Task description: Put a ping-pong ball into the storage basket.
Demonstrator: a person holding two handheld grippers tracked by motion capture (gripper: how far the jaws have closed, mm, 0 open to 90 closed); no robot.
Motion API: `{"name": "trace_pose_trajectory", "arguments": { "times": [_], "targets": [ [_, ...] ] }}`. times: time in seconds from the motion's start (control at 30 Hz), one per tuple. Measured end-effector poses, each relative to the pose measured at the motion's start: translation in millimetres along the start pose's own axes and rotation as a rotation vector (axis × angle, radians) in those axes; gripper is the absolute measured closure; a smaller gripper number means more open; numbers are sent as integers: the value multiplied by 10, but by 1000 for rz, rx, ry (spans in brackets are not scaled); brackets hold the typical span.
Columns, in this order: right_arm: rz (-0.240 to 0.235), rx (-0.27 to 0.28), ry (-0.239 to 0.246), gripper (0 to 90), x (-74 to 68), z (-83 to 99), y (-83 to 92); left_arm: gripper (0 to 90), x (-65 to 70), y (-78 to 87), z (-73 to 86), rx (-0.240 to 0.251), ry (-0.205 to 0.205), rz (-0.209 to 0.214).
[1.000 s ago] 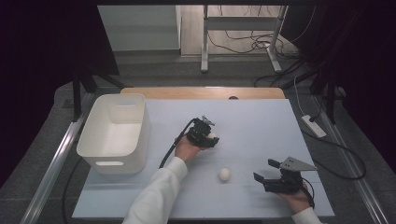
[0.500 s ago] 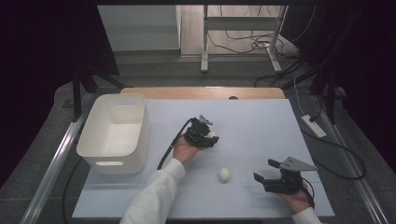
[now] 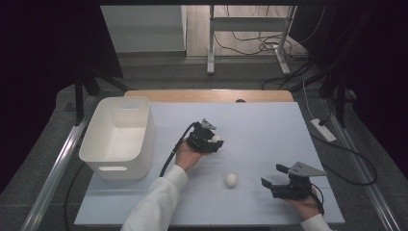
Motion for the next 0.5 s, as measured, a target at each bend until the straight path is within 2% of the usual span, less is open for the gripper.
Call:
{"name": "trace_pose_trajectory", "arguments": {
  "times": [0.5],
  "targets": [
    [0,-2,0,142,-3,2,0,510,39,144,-45,48,-13,-4]
  ]
}}
Point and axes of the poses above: each handheld gripper's, and its own axes: y roughly backward along the jaws, z roughly out of its underside, x roughly to its right, the point moved 4 cm from there along -y, roughly forward along the jaws, and after that the axes turned 15 degrees about -y, right-handed, at the moved point
